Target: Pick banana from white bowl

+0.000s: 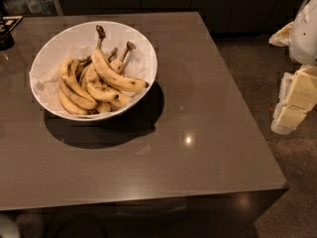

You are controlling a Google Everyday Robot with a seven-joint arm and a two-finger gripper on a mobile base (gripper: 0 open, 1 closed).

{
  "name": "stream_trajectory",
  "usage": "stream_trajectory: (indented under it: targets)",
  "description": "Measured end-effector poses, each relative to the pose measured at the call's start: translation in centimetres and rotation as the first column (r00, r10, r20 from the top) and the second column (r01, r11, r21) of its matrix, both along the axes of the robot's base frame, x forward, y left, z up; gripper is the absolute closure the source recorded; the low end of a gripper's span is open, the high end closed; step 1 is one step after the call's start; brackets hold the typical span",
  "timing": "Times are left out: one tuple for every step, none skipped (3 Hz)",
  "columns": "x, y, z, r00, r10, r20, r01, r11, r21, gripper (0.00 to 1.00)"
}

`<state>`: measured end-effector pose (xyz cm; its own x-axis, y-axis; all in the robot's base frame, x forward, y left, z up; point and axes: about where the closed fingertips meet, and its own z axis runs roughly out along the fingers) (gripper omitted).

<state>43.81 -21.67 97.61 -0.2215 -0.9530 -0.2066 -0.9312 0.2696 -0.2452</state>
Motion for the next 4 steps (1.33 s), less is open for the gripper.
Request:
stream_trajectory:
  targets:
    - [0.0,0.0,0.0,1.0,0.0,0.0,0.0,1.0,0.0,0.0]
    - [0.0,0.5,0.4,1.0,0.004,-0.006,-0.004,1.0,-0.01,0.0]
    - [0.3,2.3,0.8,0.9979,0.064,-0.011,-0.065,0.997,-0.053,0.0]
    - [0.3,2.4,0.8,0.9977,0.067,-0.011,-0.067,0.996,-0.055,0.0]
